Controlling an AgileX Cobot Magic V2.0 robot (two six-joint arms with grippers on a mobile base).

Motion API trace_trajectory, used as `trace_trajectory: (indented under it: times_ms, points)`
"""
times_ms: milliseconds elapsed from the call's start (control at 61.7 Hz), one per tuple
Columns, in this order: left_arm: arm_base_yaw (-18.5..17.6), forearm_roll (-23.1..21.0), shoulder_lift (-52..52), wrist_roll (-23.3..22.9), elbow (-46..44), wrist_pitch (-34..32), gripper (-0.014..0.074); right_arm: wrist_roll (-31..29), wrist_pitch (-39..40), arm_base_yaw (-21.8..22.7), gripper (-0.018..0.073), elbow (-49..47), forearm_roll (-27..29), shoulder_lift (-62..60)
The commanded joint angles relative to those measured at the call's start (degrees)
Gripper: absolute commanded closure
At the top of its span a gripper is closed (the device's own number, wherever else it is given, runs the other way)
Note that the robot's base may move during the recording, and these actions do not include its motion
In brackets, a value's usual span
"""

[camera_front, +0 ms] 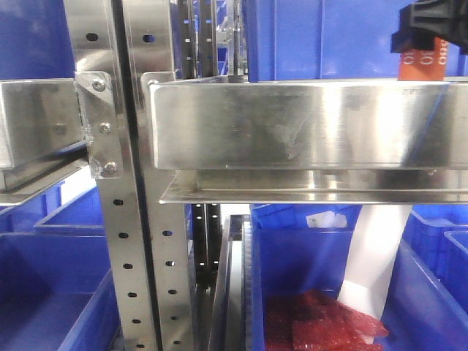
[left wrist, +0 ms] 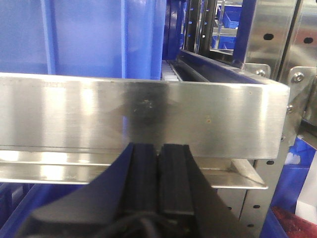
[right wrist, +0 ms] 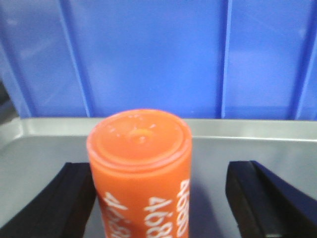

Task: Grab orange capacitor from left shelf to right conveyor
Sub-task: 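Close the right gripper around the orange capacitor and lift it, then withdraw the right gripper holding the capacitor from the shelf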

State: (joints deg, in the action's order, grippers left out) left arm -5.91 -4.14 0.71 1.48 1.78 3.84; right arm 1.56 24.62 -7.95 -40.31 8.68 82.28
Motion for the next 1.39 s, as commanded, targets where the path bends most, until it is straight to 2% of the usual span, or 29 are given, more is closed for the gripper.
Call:
trace_trajectory:
  times_ms: [0,243,324,389,583,713,924,1134,1231,1377]
  points:
    - [-0.43,-0.10,0.74,-0.08,-0.27,-5.09,0.0723,1.44,6.29,0.08,-0.0064,-2.48,0.11,-0.23]
    - [-0.43,-0.10,0.74,-0.08,-0.27,-5.09,0.0723,1.54,8.17,0.08,-0.0062,-5.11,-1.63,3.69]
    - [-0.43,-0.10,0.74,-0.08,-0.27,-5.09,0.0723,1.54,8.18,0.08,-0.0029,-6.27,-2.74,4.77]
    - [-0.43,-0.10,0.74,-0.08,-0.27,-5.09,0.0723,1.54,8.11,0.08,0.0028,-6.91,-3.28,5.37]
    - [-0.43,-0.10,0.74,-0.08,-0.27,-5.09,0.0723,1.54,6.76,0.14,0.0336,-7.15,-3.79,6.60]
    - [-0.43,-0.10,0.74,-0.08,-0.27,-5.09,0.0723,1.54,5.52,0.14,0.0442,-7.15,-5.26,4.97]
    - [-0.43,-0.10,0.74,-0.08,-0.27,-5.09,0.0723,1.54,-2.69,0.14,0.0452,-7.15,-8.68,-5.24]
    - [-0.43,-0.10,0.74,-0.08,-0.27,-5.09,0.0723,1.54,-18.97,0.14,0.0452,-6.93,-11.51,-19.98]
    - [-0.43,-0.10,0.74,-0.08,-0.27,-5.09,0.0723,1.54,-25.47,0.14,0.0452,-5.13,-11.87,-27.58]
    - [-0.43,-0.10,0.74,-0.08,-0.27,-5.09,0.0723,1.54,-29.56,0.14,0.0452,0.43,-11.91,-38.25]
